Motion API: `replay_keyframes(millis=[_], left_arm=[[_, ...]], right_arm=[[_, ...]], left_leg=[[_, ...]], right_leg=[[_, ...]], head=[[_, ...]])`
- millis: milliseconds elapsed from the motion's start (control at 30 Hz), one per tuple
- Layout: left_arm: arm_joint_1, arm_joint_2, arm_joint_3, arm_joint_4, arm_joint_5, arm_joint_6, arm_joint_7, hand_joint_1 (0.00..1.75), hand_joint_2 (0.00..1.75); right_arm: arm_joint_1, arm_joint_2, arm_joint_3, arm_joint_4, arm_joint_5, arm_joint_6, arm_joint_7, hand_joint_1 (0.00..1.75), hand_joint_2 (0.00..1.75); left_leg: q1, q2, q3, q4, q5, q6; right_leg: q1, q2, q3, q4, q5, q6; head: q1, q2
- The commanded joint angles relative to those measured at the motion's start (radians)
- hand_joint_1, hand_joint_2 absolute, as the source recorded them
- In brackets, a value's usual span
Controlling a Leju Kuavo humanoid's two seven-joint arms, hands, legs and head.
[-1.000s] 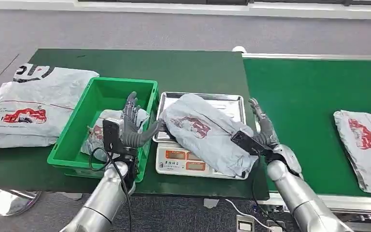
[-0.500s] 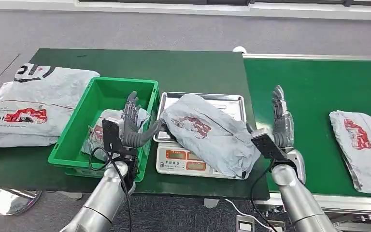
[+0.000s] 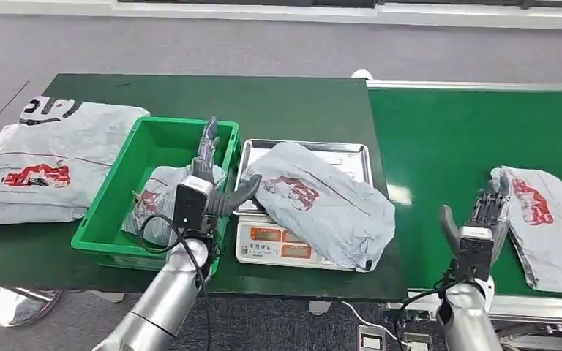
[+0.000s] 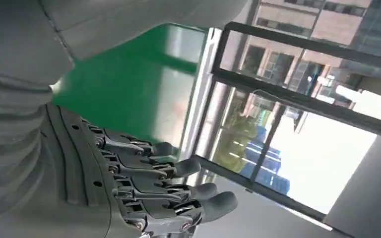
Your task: Moved the parcel from conveyor to table for the left to box.
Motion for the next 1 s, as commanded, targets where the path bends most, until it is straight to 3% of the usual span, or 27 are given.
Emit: replay_keyframes(millis=[33, 100, 133, 167, 233, 300, 500, 667, 767, 1000], left_arm=[[-0.056, 0.048, -0.156, 0.015, -0.013, 0.021, 0.005, 0.0, 1.75], [-0.132, 0.013, -0.266, 0.127, -0.053, 0.029, 0.005, 0.0, 1.75], [-0.172, -0.018, -0.3, 0.191, -0.067, 0.039, 0.005, 0.0, 1.75], [-0.223, -0.069, -0.318, 0.288, -0.081, 0.034, 0.005, 0.0, 1.75], [-0.27, -0.098, -0.373, 0.369, -0.072, 0.026, 0.025, 0.0, 1.75], [-0.307, -0.098, -0.524, 0.391, 0.054, -0.001, 0.16, 0.0, 1.75], [-0.352, -0.098, -0.858, 0.46, 0.097, -0.108, 0.471, 0.0, 1.75], [-0.336, -0.098, -0.944, 0.452, 0.188, -0.313, 0.555, 0.0, 1.75], [-0.35, -0.098, -0.966, 0.474, 0.192, -0.311, 0.605, 0.0, 1.75], [-0.366, -0.098, -1.0, 0.522, 0.154, -0.275, 0.699, 0.0, 1.75]], right_arm=[[-0.012, 0.054, -0.092, 0.055, 0.007, -0.017, 0.001, 0.0, 1.75], [-0.005, 0.072, -0.097, 0.056, 0.027, -0.039, 0.001, 0.0, 1.75], [0.004, 0.09, -0.125, -0.005, -0.026, 0.04, 0.001, 0.0, 1.75], [0.003, 0.089, -0.097, -0.018, 0.033, -0.051, 0.001, 0.0, 1.75], [-0.028, 0.085, -0.076, 0.051, 0.039, -0.01, 0.001, 0.0, 1.75], [-0.055, 0.09, -0.028, 0.089, 0.096, -0.084, 0.001, 0.0, 1.75], [-0.049, 0.126, -0.048, 0.12, 0.071, -0.062, 0.001, 0.0, 1.75], [-0.005, 0.151, -0.059, 0.072, 0.091, -0.056, 0.001, 0.0, 1.75], [-0.012, 0.157, -0.049, 0.081, 0.098, -0.037, 0.001, 0.0, 1.75], [-0.041, 0.158, -0.025, 0.115, 0.098, -0.022, 0.001, 0.0, 1.75]], left_leg=[[0.001, -0.001, 0.002, -0.001, 0.0, -0.001], [0.001, -0.001, 0.001, 0.0, 0.0, 0.0], [0.001, -0.002, 0.002, -0.001, 0.0, -0.001], [0.001, -0.003, 0.001, 0.0, 0.0, 0.0], [0.001, -0.006, 0.0, 0.001, 0.001, 0.0], [0.001, -0.005, 0.001, 0.001, 0.001, 0.001], [0.0, 0.0, 0.002, -0.001, 0.0, 0.001], [-0.001, 0.0, 0.003, -0.001, 0.0, 0.001], [0.001, 0.002, 0.007, -0.003, -0.001, 0.0], [0.0, 0.002, 0.002, -0.001, 0.0, 0.001]], right_leg=[[0.001, -0.001, 0.003, -0.001, 0.0, -0.001], [0.001, -0.001, 0.001, -0.001, 0.0, -0.001], [0.001, -0.002, 0.003, -0.001, 0.0, -0.001], [0.001, -0.003, 0.002, -0.001, -0.001, -0.001], [0.001, -0.006, 0.002, 0.0, -0.001, -0.001], [0.001, -0.005, 0.004, -0.001, 0.0, 0.0], [0.0, 0.0, 0.004, -0.002, 0.001, 0.0], [0.0, 0.0, 0.004, -0.002, 0.0, 0.0], [0.001, 0.002, 0.008, -0.005, 0.0, -0.001], [0.0, 0.002, 0.002, -0.001, 0.0, 0.0]], head=[[0.0, 0.0], [0.0, 0.0], [0.0, 0.0], [0.0, 0.0], [0.0, 0.0], [0.0, 0.0], [0.0, 0.0], [0.0, 0.0], [0.0, 0.0], [0.0, 0.0]])
